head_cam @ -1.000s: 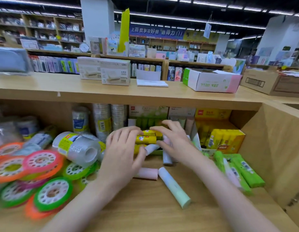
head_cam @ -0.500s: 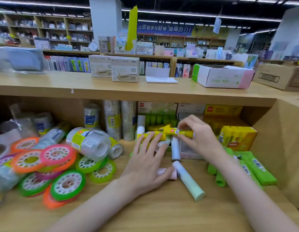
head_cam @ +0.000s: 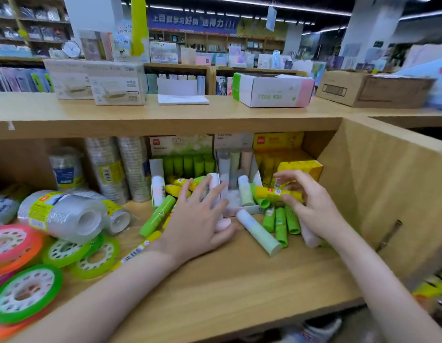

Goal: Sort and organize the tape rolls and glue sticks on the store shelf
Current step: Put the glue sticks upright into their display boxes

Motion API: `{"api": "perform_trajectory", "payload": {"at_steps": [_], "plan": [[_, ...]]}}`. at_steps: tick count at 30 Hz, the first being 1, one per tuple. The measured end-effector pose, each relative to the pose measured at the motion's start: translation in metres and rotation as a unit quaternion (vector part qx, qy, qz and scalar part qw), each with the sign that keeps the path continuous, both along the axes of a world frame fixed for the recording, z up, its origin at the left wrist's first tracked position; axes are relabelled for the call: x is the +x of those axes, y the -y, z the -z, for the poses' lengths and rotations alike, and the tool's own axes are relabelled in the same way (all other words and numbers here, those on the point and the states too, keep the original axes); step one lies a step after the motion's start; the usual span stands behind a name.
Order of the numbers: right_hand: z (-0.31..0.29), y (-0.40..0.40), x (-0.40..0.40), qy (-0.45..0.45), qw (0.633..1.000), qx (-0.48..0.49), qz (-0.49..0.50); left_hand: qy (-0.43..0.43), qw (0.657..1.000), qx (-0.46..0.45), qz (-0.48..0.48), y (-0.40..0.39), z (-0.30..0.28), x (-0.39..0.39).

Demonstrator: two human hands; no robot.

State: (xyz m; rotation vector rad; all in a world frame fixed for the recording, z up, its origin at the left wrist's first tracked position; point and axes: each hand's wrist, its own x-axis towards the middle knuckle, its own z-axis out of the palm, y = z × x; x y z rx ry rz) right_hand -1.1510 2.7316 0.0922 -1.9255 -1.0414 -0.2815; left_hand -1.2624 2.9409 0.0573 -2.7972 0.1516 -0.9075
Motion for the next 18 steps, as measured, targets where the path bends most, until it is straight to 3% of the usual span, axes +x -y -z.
{"api": "perform_trajectory", "payload": {"at_steps": [9, 18], "plan": [[0.002, -0.002, -0.004, 0.063, 0.992, -0.11, 0.026, 0.014, 1.0, -0.003, 0.02, -0.004, 0.004, 0.0], [-0.002, -0.003, -0.019, -0.083, 0.993, 0.067, -0.042, 0.027, 0.999, -0.017, 0.012, -0.002, 0.003, 0.001]]}}
